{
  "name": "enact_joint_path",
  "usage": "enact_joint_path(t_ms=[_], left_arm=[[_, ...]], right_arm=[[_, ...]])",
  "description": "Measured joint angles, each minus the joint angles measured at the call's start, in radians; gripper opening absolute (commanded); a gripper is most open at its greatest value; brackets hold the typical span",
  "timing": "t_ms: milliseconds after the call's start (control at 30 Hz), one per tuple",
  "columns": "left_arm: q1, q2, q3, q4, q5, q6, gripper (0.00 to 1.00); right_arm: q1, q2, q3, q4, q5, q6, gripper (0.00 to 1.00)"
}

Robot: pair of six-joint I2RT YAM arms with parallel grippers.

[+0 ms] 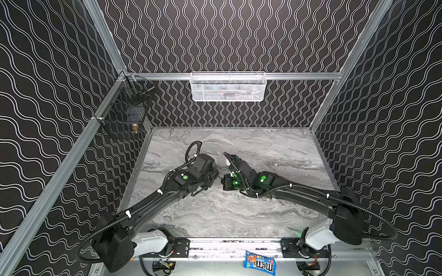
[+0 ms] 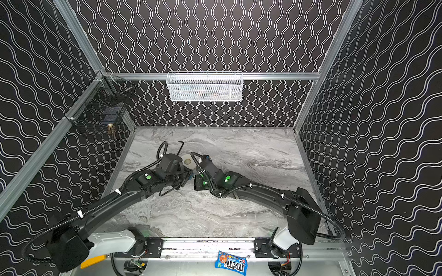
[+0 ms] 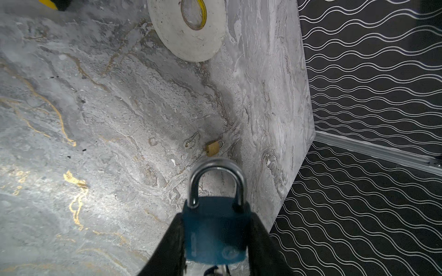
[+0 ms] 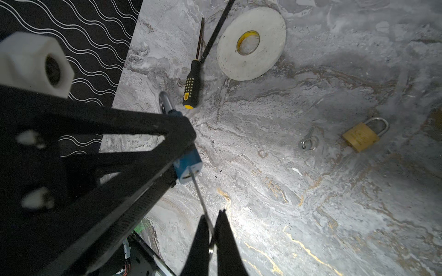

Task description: Unlock with the key

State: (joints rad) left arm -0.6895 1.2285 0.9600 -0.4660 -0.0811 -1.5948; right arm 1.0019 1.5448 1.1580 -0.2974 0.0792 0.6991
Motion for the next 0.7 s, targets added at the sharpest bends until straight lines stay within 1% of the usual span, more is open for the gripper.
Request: enact_joint_path(t_ms=[167,300,467,533,600,700], left_arm=[[0.001,0.000,-0.006,0.000,0.002,-0.029,0.12],[0.002,0.000,-0.003,0.010,0.000,-0.047,0.12],[0.001,0.000,0.001,0.024,0.023,-0.053,0.11],[-0.002,0.000,0.013,0.010,0.053,-0.052,0.11],[-0.005,0.002,0.030,-0.016,0.061,-0.048,0.11],[-0.003,0.006,0.060,-0.064,0.030,-0.018,0.11]], right_arm=[[0.031,0.017,0.005,0.003,0.061,-0.004,0.00],[0.039,0.030,0.005,0.011,0.088,-0.019,0.00],[0.039,0.050,0.008,0.012,0.148,-0.026,0.00],[0.036,0.054,0.014,0.021,0.177,-0.028,0.00],[0.033,0.048,0.020,0.039,0.185,-0.037,0.00],[0.033,0.032,0.020,0.058,0.170,-0.057,0.00]])
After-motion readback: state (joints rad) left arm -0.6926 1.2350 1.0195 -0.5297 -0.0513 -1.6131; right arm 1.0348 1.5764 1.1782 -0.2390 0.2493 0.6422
